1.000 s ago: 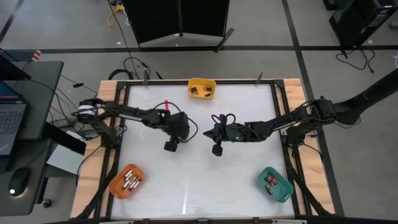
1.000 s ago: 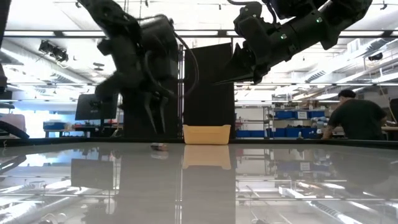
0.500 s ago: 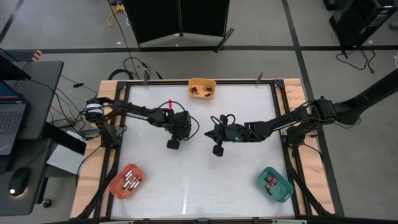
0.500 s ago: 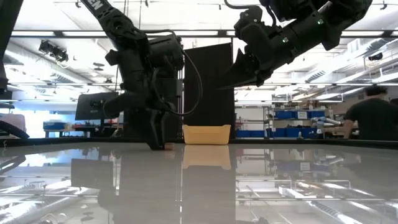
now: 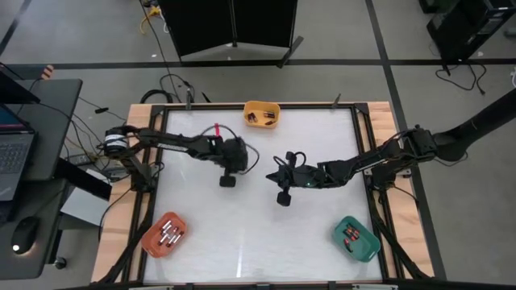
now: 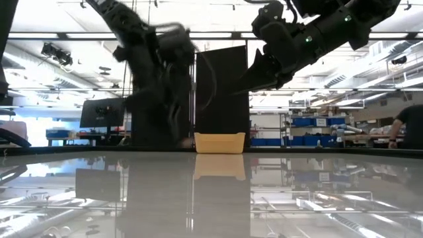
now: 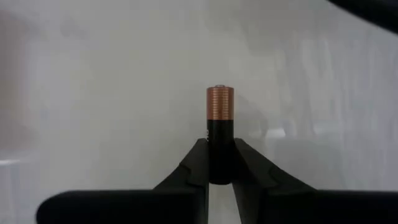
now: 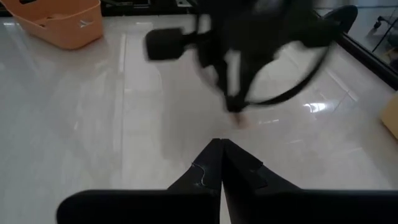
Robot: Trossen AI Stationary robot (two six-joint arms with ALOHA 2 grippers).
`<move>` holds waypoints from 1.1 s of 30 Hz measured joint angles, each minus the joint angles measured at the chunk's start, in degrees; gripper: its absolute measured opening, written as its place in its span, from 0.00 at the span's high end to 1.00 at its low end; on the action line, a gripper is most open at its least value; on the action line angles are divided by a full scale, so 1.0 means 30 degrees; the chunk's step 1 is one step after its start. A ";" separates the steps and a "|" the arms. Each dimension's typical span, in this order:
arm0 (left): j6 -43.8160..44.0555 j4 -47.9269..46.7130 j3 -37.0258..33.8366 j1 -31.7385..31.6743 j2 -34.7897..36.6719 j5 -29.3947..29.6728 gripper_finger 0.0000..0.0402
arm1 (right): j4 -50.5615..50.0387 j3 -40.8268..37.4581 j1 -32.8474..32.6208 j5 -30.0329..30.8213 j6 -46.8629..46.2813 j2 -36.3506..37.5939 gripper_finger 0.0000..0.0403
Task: Sort batteries
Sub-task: Put the black battery into the yellow bin
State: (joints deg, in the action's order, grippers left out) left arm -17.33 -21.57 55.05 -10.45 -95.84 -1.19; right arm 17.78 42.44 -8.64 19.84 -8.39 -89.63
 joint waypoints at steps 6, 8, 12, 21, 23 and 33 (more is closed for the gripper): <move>-0.0179 -0.2216 0.3136 -0.1617 0.0528 0.0715 0.88 | -0.0390 0.0000 -0.0761 0.0868 -0.0408 0.0040 0.97; -0.0851 -0.2294 0.4397 -0.2475 0.0438 0.0977 0.88 | -0.0962 0.0000 -0.0862 0.1084 -0.0710 0.0040 0.97; -0.2113 -0.3759 0.7125 -0.4201 -0.0476 0.0459 0.88 | -0.2197 0.0000 -0.0884 0.1522 -0.1104 0.0040 0.97; -0.3733 -0.6983 1.3566 -0.6503 -0.5484 -0.0663 0.88 | -0.2282 -0.0300 -0.0446 0.1052 0.0457 0.0062 0.98; -0.3858 -0.7154 1.4823 -0.6901 -0.6520 -0.0915 0.88 | -0.2138 -0.0718 -0.0182 0.1026 0.0521 0.0062 0.98; -0.4926 -0.7207 1.7884 -0.8685 -0.9942 -0.2526 0.88 | 0.0870 -0.3021 0.1547 -0.0228 0.0648 0.0062 0.98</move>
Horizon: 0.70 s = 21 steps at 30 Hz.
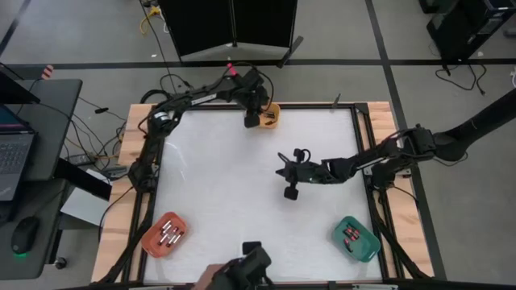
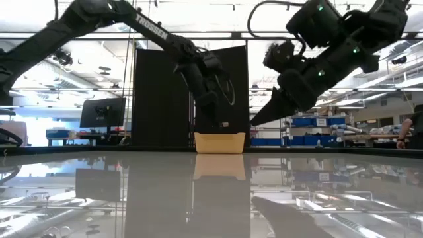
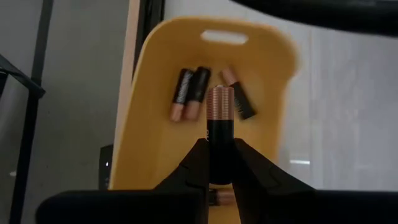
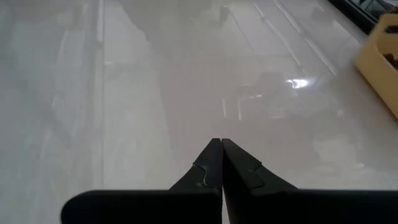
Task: Sort batteries
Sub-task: Put the black battery into the yellow bin
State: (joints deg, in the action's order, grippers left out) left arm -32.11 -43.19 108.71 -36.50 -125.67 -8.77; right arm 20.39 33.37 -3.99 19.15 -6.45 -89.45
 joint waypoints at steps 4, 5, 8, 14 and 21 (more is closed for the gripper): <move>-0.0517 -0.0126 0.0727 -0.0386 -0.1080 -0.0001 0.88 | 0.0077 -0.0054 0.1046 -0.0860 0.0278 0.0000 0.98; -0.0672 -0.0233 0.0922 -0.0451 -0.1282 0.0012 0.88 | 0.0074 -0.0054 0.1288 -0.1073 0.0424 0.0000 0.98; -0.0955 -0.0694 0.1399 -0.0514 -0.1937 0.0100 0.88 | 0.0216 -0.0054 0.1944 -0.1682 0.0811 0.0000 0.98; -0.1339 -0.0667 0.1624 -0.0612 -0.2568 0.0261 0.88 | 0.0228 -0.0054 0.2760 -0.2253 0.1060 0.0000 0.98; -0.1802 -0.0518 0.1479 -0.0700 -0.2637 0.0400 0.88 | 0.0347 -0.0054 0.3067 -0.2311 0.1067 0.0000 0.98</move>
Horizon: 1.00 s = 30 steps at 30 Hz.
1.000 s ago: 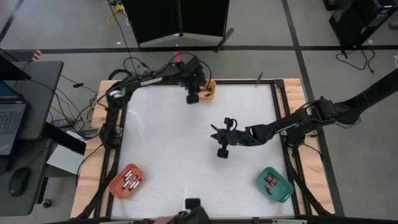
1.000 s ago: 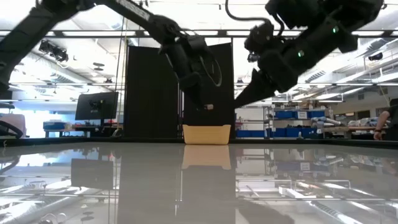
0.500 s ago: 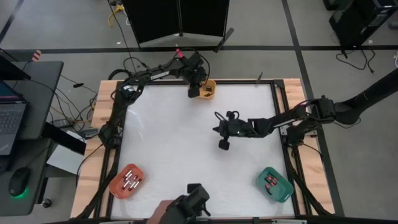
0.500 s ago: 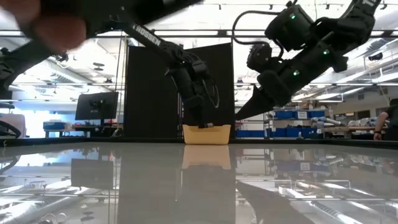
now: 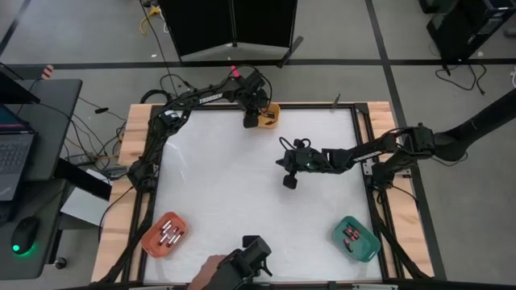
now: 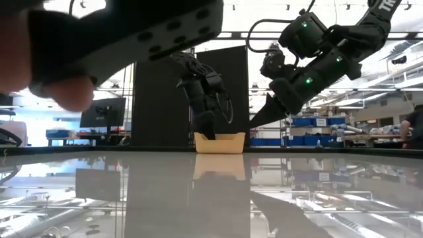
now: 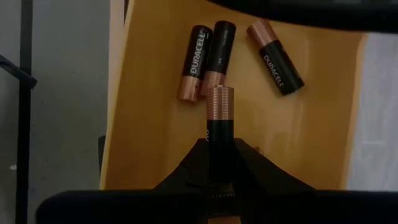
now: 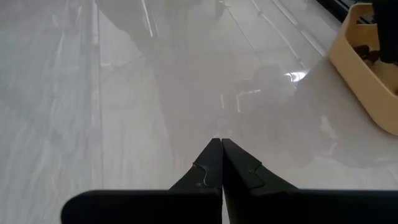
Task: Sort batteries
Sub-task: Put the black battery into the yellow bin, then return To Home Position
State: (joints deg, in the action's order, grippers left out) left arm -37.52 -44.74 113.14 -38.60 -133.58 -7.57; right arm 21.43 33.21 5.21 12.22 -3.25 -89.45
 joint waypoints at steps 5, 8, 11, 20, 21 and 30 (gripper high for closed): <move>-0.0294 0.0057 0.0000 -0.0097 -0.0126 0.0100 0.88 | 0.0007 0.0000 0.0187 -0.0019 -0.0007 0.0000 0.98; -0.0345 0.0163 -0.0007 -0.0138 -0.0328 0.0131 0.88 | 0.0107 0.0000 0.0271 -0.0016 -0.0004 0.0000 0.98; -0.0368 0.0045 -0.0007 -0.0164 -0.0359 0.0138 0.88 | 0.0146 0.0000 0.0362 -0.0019 -0.0007 0.0000 0.98; -0.0419 0.0153 -0.0007 -0.0044 -0.0488 0.1091 0.78 | 0.0138 0.0000 0.0612 -0.0019 -0.0001 -0.0007 0.98; -0.0430 0.0118 -0.0007 -0.0008 -0.0488 0.1398 0.75 | 0.0138 0.0000 0.0638 -0.0019 0.0001 -0.0007 0.98; -0.0031 0.0011 0.0248 0.0004 -0.0122 0.1903 0.66 | 0.0141 0.0000 0.1075 -0.0019 0.0303 -0.0007 0.96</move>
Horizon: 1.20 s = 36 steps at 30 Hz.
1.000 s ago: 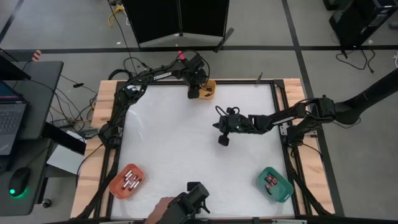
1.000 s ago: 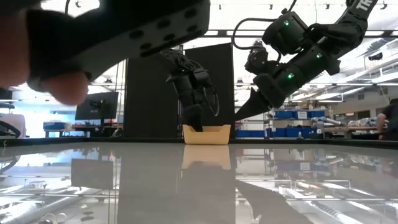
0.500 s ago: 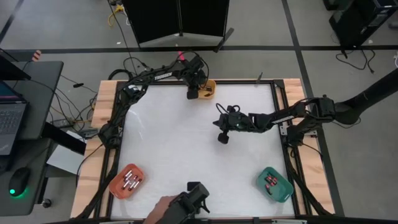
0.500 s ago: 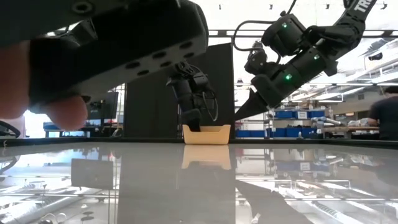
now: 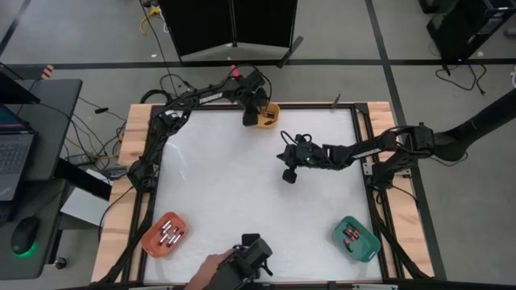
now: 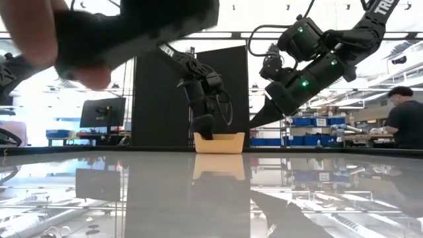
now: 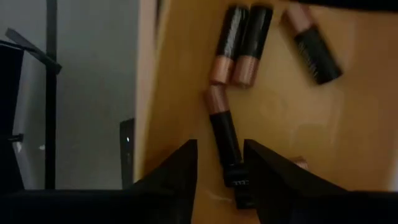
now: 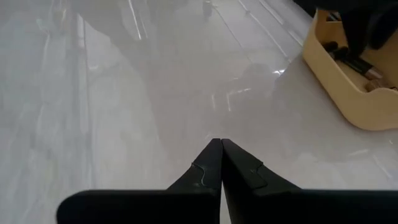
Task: Sort batteries
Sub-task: Return To Home Position
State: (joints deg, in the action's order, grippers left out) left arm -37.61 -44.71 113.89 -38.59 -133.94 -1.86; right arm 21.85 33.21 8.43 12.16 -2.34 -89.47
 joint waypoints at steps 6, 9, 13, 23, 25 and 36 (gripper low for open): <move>0.1134 0.0217 0.0000 -0.0108 0.0972 -0.1823 0.74 | 0.0163 0.0007 0.0555 -0.0977 0.0916 0.0000 0.98; 0.1278 0.0913 0.0000 -0.0378 0.1314 -0.1698 0.83 | 0.0198 0.0007 0.0962 -0.1298 0.0998 0.0000 0.98; 0.2118 0.1961 0.0025 -0.1279 0.1351 -0.1074 0.95 | 0.0215 0.0007 0.1240 -0.1555 0.1210 0.0000 0.98; 0.1733 0.1386 -0.0065 -0.1872 0.1197 -0.1058 0.98 | 0.0724 0.0015 0.1376 -0.1603 0.1461 0.0000 0.98; 0.1695 0.1223 -0.0092 -0.1872 0.1127 -0.1051 0.98 | 0.0901 0.0015 0.1470 -0.1610 0.1606 0.0000 0.98; 0.1298 0.0836 -0.0519 -0.2063 0.1091 -0.0781 0.98 | 0.1155 0.0015 0.1543 -0.1617 0.1650 -0.0007 0.98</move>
State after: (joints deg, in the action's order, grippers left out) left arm -33.72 -42.20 112.33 -44.78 -130.67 -4.21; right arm 25.32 33.26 13.06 7.31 2.61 -89.49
